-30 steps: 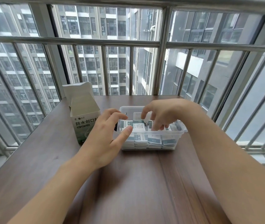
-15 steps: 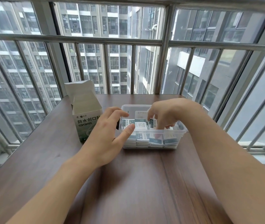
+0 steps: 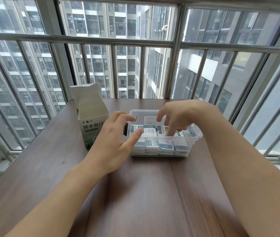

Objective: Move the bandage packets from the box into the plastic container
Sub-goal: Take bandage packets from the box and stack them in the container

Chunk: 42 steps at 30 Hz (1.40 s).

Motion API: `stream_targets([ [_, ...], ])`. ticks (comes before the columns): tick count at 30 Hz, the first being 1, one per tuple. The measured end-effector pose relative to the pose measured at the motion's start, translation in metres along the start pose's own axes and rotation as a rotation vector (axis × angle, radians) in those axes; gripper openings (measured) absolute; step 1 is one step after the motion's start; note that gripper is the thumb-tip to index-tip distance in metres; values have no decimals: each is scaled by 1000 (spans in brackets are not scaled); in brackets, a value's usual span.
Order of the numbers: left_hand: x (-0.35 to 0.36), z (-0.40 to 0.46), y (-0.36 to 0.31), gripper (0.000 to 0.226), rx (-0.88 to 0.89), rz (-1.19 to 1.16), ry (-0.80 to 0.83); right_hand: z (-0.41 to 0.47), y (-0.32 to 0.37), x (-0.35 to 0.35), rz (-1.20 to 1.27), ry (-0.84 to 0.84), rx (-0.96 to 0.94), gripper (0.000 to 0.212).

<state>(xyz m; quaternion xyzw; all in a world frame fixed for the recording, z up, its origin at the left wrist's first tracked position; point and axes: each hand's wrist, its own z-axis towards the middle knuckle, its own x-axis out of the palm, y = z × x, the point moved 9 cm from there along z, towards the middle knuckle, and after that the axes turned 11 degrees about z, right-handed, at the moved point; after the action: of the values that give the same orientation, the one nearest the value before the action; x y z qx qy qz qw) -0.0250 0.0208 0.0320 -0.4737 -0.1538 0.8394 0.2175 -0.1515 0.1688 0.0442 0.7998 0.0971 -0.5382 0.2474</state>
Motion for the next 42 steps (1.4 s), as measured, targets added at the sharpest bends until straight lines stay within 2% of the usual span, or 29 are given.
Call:
stream_targets([
  [5,1,0,3,37,-27,-4,8,0,-2,6,-119,28,32,68],
  [11,2,-2,0,60,-32,-24,37,4,0,10,-84,34,23,67],
  [23,3,-2,1,59,-32,-39,39,0,-6,-1,77,46,-14,69],
  [30,6,-1,4,49,-18,-36,43,-4,2,-1,122,26,-43,53],
  [37,6,-1,4,57,-18,-29,37,-2,5,5,35,-11,-4,57],
  [42,5,-1,2,55,-17,-37,31,0,12,7,48,-30,-30,42],
])
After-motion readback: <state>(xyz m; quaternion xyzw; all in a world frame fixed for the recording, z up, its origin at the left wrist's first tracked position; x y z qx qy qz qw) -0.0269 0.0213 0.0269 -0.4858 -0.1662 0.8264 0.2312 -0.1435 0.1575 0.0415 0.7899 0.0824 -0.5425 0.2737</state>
